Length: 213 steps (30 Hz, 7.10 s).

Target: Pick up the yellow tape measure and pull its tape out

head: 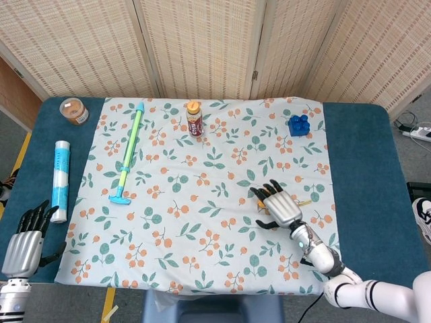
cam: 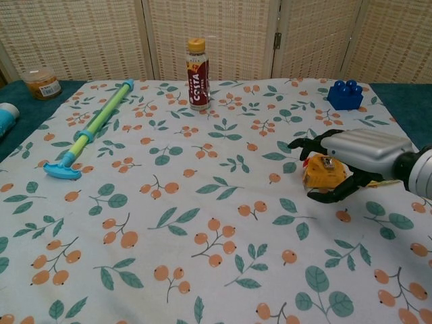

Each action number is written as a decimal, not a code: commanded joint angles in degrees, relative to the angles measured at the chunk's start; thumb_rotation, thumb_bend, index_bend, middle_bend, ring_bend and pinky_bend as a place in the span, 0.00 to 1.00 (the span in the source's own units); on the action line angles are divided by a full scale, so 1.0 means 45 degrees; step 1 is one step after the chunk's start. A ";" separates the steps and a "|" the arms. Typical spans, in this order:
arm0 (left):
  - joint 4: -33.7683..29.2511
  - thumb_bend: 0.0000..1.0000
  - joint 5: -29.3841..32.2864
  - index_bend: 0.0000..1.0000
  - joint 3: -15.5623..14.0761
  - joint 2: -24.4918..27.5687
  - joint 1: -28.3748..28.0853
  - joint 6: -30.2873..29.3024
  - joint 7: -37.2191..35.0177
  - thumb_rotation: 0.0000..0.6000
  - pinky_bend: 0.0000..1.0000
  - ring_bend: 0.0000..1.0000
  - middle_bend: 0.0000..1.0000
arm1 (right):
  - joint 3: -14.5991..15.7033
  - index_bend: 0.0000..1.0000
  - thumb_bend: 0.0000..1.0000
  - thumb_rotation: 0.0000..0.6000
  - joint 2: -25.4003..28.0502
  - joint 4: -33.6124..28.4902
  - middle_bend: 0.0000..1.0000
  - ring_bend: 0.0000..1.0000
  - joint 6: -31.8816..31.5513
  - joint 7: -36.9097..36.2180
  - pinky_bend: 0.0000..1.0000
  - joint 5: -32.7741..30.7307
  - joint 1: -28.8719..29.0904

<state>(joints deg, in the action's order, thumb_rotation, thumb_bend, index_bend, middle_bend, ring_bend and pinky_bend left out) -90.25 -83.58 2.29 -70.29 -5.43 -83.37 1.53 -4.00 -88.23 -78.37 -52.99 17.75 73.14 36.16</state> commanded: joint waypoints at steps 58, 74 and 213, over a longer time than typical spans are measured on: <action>-0.0402 0.36 0.0250 0.09 -0.0115 0.0268 -0.0057 0.0456 0.0212 1.00 0.00 0.00 0.00 | -0.0325 0.25 0.37 0.99 -0.0985 0.2074 0.28 0.17 0.0161 0.0498 0.00 -0.0894 0.0226; -0.0491 0.36 0.0166 0.08 -0.0037 0.0296 -0.0129 0.0429 0.0077 1.00 0.00 0.00 0.00 | -0.0304 0.47 0.37 1.00 -0.0916 0.2123 0.45 0.30 -0.0416 -0.0462 0.00 -0.0161 -0.0048; -0.1326 0.63 0.1472 0.52 0.2270 -0.4061 -0.6919 0.2328 0.4078 1.00 0.00 0.08 0.13 | -0.2918 0.52 0.37 1.00 -0.4927 0.1711 0.49 0.34 -0.1964 -0.8662 0.00 0.0969 0.1488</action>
<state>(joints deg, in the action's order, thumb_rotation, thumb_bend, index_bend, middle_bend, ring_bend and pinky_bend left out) -96.41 -76.76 12.53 -88.50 -36.60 -72.73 19.91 -17.12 -110.42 -70.66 -61.82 -21.26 77.52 42.87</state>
